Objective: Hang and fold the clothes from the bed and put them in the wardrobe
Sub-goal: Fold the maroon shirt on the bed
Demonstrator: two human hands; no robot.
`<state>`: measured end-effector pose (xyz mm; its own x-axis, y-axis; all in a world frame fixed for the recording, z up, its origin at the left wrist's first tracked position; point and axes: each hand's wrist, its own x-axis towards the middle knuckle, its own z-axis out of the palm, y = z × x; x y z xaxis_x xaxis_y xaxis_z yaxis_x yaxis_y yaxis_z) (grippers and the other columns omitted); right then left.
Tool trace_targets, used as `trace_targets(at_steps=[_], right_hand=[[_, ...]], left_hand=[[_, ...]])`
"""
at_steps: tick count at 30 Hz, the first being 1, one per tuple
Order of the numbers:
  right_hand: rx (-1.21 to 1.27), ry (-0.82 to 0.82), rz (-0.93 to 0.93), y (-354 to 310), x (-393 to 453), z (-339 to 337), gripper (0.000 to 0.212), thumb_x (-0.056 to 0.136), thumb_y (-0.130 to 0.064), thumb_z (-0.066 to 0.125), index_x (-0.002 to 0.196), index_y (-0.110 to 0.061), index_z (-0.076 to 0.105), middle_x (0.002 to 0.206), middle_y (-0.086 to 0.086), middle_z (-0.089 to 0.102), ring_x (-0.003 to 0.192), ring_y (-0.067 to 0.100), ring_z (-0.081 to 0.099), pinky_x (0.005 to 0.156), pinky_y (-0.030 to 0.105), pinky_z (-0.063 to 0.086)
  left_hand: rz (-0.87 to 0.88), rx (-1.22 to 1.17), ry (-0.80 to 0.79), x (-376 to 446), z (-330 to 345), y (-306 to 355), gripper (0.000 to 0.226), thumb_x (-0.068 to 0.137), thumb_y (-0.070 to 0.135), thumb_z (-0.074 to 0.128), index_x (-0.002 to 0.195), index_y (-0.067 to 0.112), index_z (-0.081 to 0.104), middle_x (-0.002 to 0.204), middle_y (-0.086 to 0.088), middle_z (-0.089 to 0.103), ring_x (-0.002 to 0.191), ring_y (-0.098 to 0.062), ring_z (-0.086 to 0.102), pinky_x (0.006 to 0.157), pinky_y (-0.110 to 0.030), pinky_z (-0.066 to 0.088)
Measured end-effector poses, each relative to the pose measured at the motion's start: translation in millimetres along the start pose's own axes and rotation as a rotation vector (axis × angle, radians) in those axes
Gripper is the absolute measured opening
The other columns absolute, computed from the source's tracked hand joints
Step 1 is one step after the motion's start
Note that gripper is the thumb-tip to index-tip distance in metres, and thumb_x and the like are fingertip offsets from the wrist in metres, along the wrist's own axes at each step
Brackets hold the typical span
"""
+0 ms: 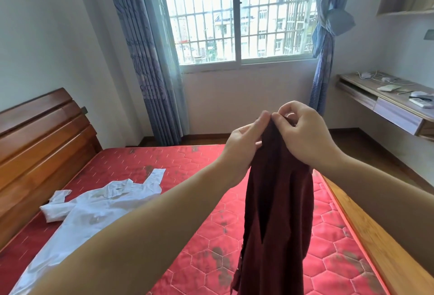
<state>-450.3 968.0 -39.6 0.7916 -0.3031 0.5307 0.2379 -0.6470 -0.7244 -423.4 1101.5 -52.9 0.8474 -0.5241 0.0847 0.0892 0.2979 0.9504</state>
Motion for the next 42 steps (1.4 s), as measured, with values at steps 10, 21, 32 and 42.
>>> trace_targets(at_steps=[10,21,32,42], right_hand=[[-0.150,-0.741,0.111,21,12,-37,0.016,0.088,-0.033,0.069,0.086,-0.017,0.073,0.080,0.000,0.075,0.072,0.012,0.069,0.068,0.029,0.056],[-0.648,-0.409,-0.414,50,28,-51,0.016,0.072,-0.037,0.082,0.072,-0.022,0.077,0.127,-0.002,0.060,0.118,0.020,0.053,0.097,0.044,0.043],[0.323,-0.435,0.357,31,33,-38,0.047,0.077,-0.008,0.079,0.119,-0.019,0.060,0.104,0.010,0.068,0.082,0.026,0.068,0.069,0.034,0.055],[-0.032,-0.366,-0.047,9,45,-43,0.005,0.094,-0.012,0.061,0.094,-0.014,0.065,0.080,0.005,0.068,0.058,0.009,0.066,0.052,0.023,0.057]], left_hand=[[0.183,0.192,0.099,15,-36,33,0.023,0.099,0.003,0.050,0.093,0.012,0.070,0.076,0.002,0.073,0.068,-0.008,0.067,0.071,-0.021,0.057],[0.173,0.438,0.067,15,-74,41,0.024,0.100,0.007,0.049,0.097,0.016,0.071,0.089,0.003,0.074,0.081,-0.010,0.068,0.083,-0.024,0.057],[0.330,0.575,0.139,9,-82,67,0.022,0.103,0.009,0.044,0.102,0.011,0.066,0.075,0.010,0.073,0.069,-0.005,0.067,0.069,-0.020,0.056],[0.502,1.089,0.294,17,-106,63,0.023,0.099,0.030,0.050,0.106,0.028,0.072,0.077,0.003,0.071,0.069,-0.010,0.061,0.076,-0.038,0.054]])
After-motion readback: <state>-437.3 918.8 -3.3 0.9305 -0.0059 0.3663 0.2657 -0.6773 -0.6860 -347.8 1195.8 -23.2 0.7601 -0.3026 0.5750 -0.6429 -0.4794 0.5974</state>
